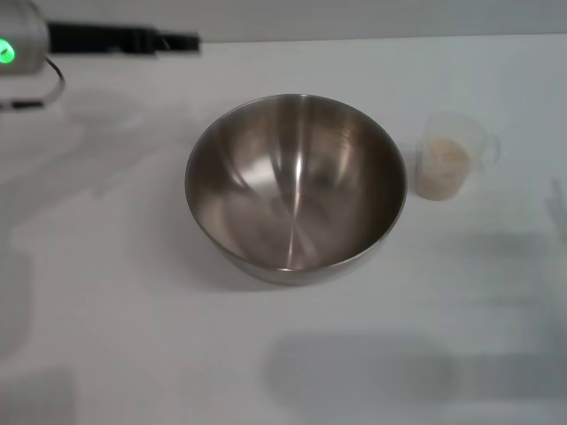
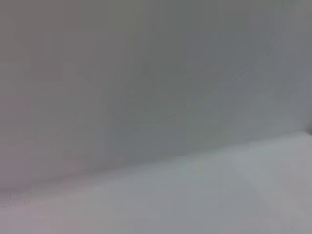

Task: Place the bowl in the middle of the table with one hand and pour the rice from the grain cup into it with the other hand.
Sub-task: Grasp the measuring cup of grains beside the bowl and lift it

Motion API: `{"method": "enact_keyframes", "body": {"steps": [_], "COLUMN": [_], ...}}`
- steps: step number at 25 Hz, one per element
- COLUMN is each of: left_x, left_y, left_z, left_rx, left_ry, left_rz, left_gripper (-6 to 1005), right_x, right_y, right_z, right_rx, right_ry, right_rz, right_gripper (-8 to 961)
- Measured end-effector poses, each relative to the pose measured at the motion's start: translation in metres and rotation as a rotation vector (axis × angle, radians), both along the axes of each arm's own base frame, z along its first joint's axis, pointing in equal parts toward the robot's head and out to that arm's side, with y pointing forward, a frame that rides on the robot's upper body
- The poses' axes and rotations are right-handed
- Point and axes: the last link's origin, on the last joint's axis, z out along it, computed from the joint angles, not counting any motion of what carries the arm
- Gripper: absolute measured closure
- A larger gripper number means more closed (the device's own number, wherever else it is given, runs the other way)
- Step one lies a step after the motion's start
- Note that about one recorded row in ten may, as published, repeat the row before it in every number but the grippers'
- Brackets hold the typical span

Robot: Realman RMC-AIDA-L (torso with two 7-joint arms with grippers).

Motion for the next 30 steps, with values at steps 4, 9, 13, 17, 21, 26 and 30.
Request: {"method": "enact_keyframes", "body": {"steps": [4, 9, 13, 17, 21, 26, 30], "left_x": [0.003, -0.002, -0.004, -0.028, -0.058, -0.104, -0.127], "left_y": [0.002, -0.023, -0.052, -0.084, -0.102, -0.121, -0.135], "left_z": [0.023, 0.023, 0.011, 0.002, -0.011, -0.024, -0.034], "left_rx": [0.239, 0.682, 1.016, 1.273, 1.266, 1.193, 1.127], "left_ry": [0.103, 0.217, 0.315, 0.231, 0.162, 0.080, 0.151], "left_rz": [-0.072, -0.173, -0.279, -0.346, -0.408, -0.386, -0.358], "left_gripper": [324, 191, 193, 194, 195, 197, 197], "right_x": [0.000, 0.000, 0.001, 0.001, 0.002, 0.006, 0.012], "right_y": [0.000, -0.001, -0.001, -0.002, -0.003, -0.002, 0.008], "right_z": [0.000, 0.001, 0.002, 0.002, 0.001, -0.004, -0.014], "right_rx": [0.001, 0.005, 0.007, 0.004, 0.001, -0.034, -0.111], "right_ry": [0.000, -0.002, -0.002, -0.008, -0.010, -0.012, -0.020], "right_rz": [0.002, 0.002, 0.001, -0.001, -0.005, -0.029, -0.084], "right_gripper": [128, 127, 128, 128, 128, 127, 127]}}
